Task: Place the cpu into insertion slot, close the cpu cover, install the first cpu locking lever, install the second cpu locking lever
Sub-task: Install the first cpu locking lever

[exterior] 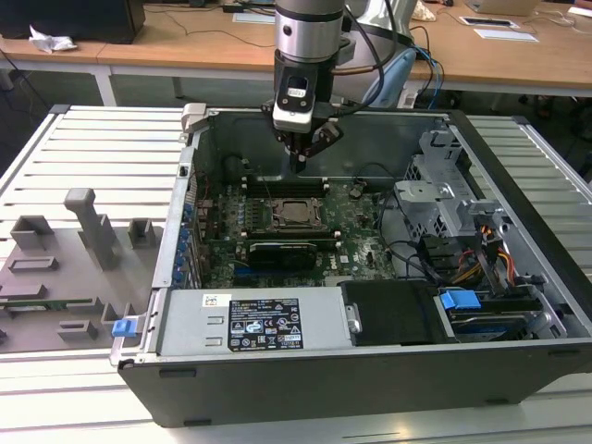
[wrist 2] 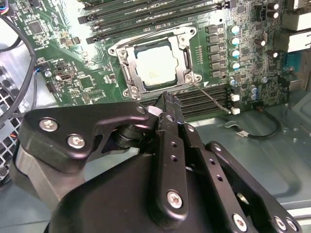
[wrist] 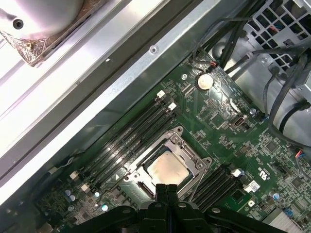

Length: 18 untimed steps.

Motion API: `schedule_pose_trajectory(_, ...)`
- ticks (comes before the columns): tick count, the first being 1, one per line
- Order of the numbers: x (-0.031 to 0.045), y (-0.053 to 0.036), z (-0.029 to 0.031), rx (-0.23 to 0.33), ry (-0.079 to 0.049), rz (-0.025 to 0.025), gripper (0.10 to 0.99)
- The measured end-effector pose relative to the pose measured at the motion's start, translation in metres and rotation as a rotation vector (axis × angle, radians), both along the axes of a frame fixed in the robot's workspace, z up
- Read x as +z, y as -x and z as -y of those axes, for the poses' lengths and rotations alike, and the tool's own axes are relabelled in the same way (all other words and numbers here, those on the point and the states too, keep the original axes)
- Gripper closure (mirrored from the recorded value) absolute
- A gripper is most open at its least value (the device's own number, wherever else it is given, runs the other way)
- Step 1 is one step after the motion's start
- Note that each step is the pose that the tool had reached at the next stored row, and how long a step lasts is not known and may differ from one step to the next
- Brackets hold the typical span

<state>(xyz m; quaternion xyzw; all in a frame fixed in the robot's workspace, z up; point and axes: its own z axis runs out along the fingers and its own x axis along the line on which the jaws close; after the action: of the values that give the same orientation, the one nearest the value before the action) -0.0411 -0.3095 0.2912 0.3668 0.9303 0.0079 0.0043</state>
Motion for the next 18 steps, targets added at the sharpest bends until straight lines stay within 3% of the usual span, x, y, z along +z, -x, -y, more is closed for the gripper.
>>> schedule_pose_trajectory(18, 0.0, 0.0, 0.0, 0.125, 0.0, 0.0, 0.98)
